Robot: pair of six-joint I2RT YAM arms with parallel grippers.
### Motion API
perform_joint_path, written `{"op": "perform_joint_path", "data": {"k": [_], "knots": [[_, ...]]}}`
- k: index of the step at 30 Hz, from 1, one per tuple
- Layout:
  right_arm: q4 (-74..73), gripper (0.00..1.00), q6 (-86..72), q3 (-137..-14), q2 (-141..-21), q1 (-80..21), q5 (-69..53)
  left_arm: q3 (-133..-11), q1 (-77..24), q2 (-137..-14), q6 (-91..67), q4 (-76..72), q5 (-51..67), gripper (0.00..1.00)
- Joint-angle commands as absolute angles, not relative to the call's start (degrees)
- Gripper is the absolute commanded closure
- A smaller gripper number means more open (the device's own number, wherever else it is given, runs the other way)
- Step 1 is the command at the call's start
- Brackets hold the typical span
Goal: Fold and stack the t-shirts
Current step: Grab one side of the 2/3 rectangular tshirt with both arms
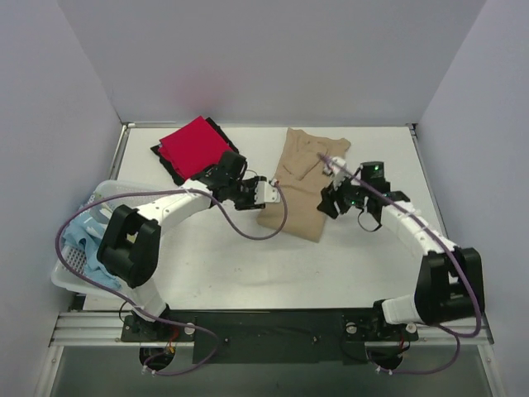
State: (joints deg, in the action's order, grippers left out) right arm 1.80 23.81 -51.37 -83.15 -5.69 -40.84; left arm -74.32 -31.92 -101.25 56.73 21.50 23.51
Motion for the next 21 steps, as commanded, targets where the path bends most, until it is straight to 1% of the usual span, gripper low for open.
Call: {"op": "perform_joint_path", "data": {"k": [1, 3, 4, 6, 10, 13, 17, 21], "knots": [[-6.83, 0.5, 50.44, -43.08, -77.17, -14.05, -41.14, -68.82, -33.4, -100.8, 64.07, 17.76, 30.15, 0.48], [-6.6, 0.5, 51.5, -40.54, -76.73, -17.82, -39.21, -67.15, -33.92, -101.95, 64.86, 14.78, 29.27, 0.48], [-6.24, 0.51, 52.37, -40.0, -76.82, -18.36, -37.63, -65.67, -34.27, -102.21, 65.3, 11.72, 27.96, 0.48], [-6.68, 0.51, 54.13, -39.38, -78.31, -19.95, -35.43, -64.95, -34.72, -103.44, 66.35, 10.28, 26.9, 0.48], [-11.41, 0.52, 56.77, -41.66, -82.08, -22.76, -33.05, -65.74, -34.72, -104.68, 67.84, 15.11, 28.65, 0.51], [-11.86, 0.52, 57.22, -41.57, -83.93, -25.39, -28.67, -64.87, -34.98, -104.5, 69.52, 18.45, 29.97, 0.52], [-12.04, 0.52, 57.57, -42.01, -86.04, -27.33, -24.45, -64.51, -35.86, -105.9, 69.26, 19.06, 26.99, 0.52], [-10.9, 0.57, 57.31, -41.84, -87.27, -27.51, -21.81, -64.34, -35.86, -105.82, 70.4, 21.27, 27.25, 0.52]]}}
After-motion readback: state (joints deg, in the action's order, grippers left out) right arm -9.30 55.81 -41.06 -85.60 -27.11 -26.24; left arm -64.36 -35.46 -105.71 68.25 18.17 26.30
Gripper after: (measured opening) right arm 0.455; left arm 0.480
